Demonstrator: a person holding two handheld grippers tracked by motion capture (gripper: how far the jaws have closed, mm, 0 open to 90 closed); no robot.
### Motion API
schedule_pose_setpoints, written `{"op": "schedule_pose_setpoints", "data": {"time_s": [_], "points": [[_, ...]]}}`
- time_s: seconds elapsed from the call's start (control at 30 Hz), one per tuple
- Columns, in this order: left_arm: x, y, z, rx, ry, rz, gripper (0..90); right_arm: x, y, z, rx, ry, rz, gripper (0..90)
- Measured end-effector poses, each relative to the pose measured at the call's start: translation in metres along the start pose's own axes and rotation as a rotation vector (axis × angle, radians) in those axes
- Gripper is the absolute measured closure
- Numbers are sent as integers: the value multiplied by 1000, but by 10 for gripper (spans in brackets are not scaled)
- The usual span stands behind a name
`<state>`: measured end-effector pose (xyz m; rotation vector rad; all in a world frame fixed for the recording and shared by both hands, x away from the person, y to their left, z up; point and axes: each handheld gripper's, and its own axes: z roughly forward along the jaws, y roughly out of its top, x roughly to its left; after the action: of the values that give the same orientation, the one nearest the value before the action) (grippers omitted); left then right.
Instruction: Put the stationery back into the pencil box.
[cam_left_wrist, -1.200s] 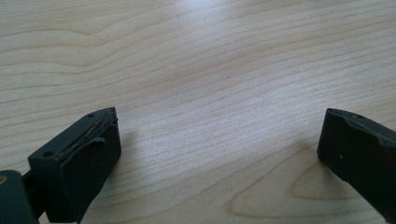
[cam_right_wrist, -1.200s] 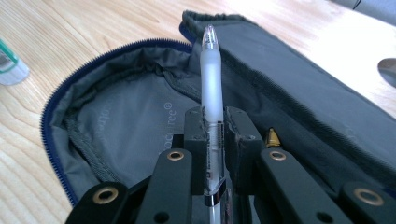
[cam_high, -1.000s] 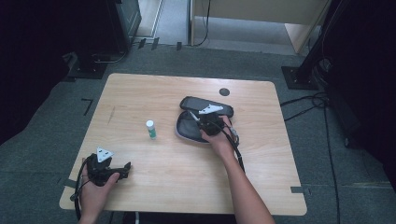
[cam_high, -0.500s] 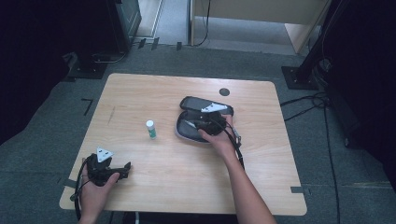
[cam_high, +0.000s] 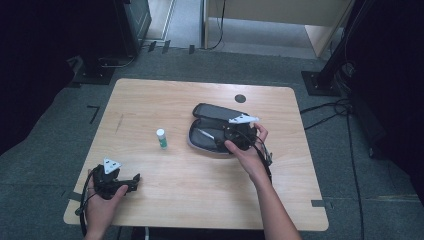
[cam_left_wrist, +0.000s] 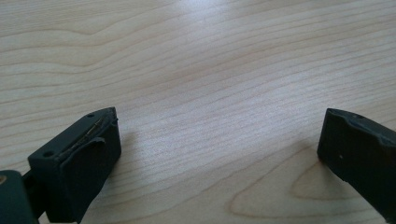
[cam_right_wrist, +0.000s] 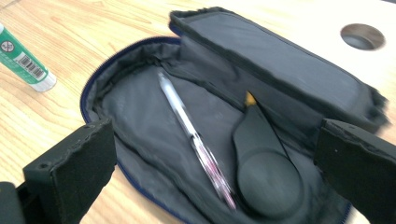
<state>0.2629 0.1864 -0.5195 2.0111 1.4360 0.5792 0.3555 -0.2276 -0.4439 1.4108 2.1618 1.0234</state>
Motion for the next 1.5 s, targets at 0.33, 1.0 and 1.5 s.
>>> {"op": "schedule_pose_setpoints", "data": {"time_s": [0.33, 1.0, 1.5], "points": [[0, 0, 0, 1, 1, 2, 0, -17, -24, -31, -14, -34, 34, 0], [0, 1, 0, 4, 3, 2, 0, -45, -73, -68, -37, -65, 100, 0], [0, 1, 0, 3, -1, 5, 0, -76, -115, -82, -13, -96, 152, 0]]}}
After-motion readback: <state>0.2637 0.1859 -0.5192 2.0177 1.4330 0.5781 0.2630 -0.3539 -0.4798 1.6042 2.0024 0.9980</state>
